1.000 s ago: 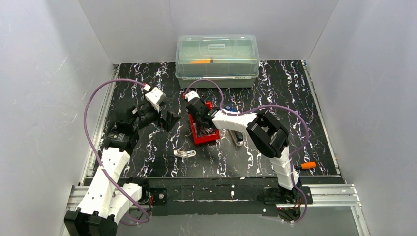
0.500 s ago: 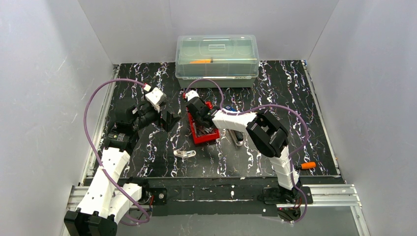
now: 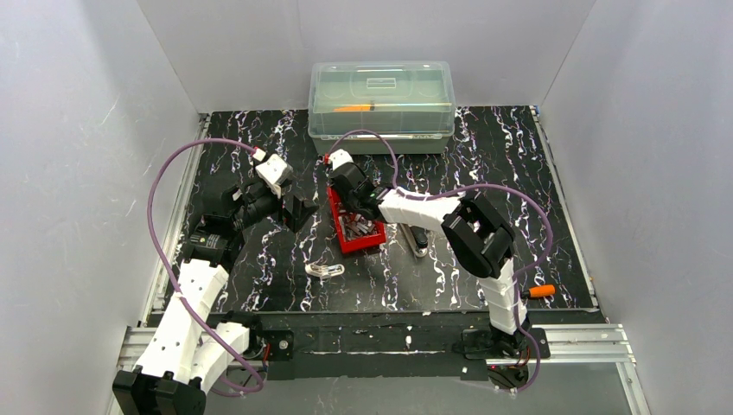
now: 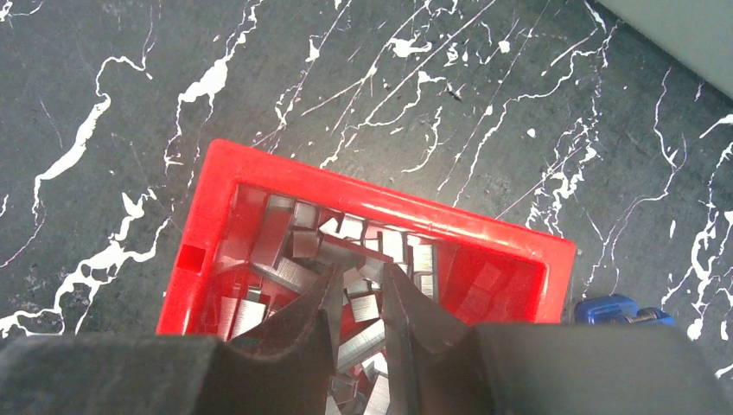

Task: Load the staples into the stapler
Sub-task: Pick up the staple from the staple box.

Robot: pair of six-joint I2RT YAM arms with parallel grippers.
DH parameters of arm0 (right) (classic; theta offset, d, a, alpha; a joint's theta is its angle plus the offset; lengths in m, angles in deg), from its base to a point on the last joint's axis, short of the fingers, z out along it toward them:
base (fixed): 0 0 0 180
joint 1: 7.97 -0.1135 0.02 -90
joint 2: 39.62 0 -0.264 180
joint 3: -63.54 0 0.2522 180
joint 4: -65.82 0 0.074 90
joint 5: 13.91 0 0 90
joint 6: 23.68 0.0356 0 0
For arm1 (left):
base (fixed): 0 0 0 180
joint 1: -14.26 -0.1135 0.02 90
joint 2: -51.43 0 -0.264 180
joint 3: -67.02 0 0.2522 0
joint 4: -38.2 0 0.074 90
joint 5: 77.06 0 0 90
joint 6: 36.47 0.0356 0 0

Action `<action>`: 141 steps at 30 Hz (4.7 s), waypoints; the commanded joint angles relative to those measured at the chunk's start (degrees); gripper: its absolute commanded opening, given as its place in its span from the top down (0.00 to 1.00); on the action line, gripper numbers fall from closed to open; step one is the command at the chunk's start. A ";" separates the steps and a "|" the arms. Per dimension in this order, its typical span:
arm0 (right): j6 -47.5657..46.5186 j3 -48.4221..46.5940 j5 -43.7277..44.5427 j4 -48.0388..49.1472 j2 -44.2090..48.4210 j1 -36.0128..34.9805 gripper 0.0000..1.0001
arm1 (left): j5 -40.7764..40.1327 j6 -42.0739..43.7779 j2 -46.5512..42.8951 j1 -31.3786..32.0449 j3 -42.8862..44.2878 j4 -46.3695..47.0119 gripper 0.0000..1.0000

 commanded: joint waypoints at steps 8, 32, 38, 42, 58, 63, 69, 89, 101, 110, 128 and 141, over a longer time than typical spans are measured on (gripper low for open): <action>1.23 0.64 -1.29 1.04 -0.50 0.22 0.66 | 0.97 0.59 -0.92 -0.31 -0.71 0.17 0.02; 2.21 1.82 -1.18 3.44 -3.23 0.13 0.64 | 0.60 1.02 -1.07 -0.31 -0.96 0.41 0.02; 1.60 2.63 -1.27 4.75 -0.56 0.13 0.73 | 0.96 0.73 -1.11 -0.31 -1.00 0.57 0.02; 1.41 3.46 -1.27 5.25 1.66 0.13 0.80 | 1.10 0.80 -1.09 -0.31 -0.90 0.58 0.02; 2.41 9.21 -5.64 4.04 14.04 0.13 0.83 | 1.86 0.25 -0.77 -0.31 -0.61 1.02 0.02; 4.25 12.02 -12.21 1.59 21.84 0.46 0.84 | 5.53 1.74 -0.59 -0.32 -1.23 1.25 0.02; 8.99 16.85 -27.78 1.69 30.61 4.31 0.84 | 12.45 6.21 0.78 -0.29 -2.79 2.14 0.02; 11.18 15.70 -71.93 2.11 24.95 16.48 0.83 | 24.17 51.04 14.32 6.05 -2.58 7.87 0.02; 9.54 12.72 -78.96 0.14 22.19 16.39 0.82 | 28.83 59.32 18.53 8.53 0.60 6.20 0.13; 12.18 11.64 -81.33 3.68 21.68 16.39 0.82 | 32.14 71.57 19.68 9.88 3.97 -8.20 0.27; 15.30 11.86 -83.45 8.02 21.07 15.42 0.82 | 31.78 74.90 19.39 10.98 4.94 -11.68 0.68; 14.46 12.30 -82.96 7.34 21.42 15.54 0.80 | 30.06 81.21 19.11 10.96 5.68 -17.15 0.97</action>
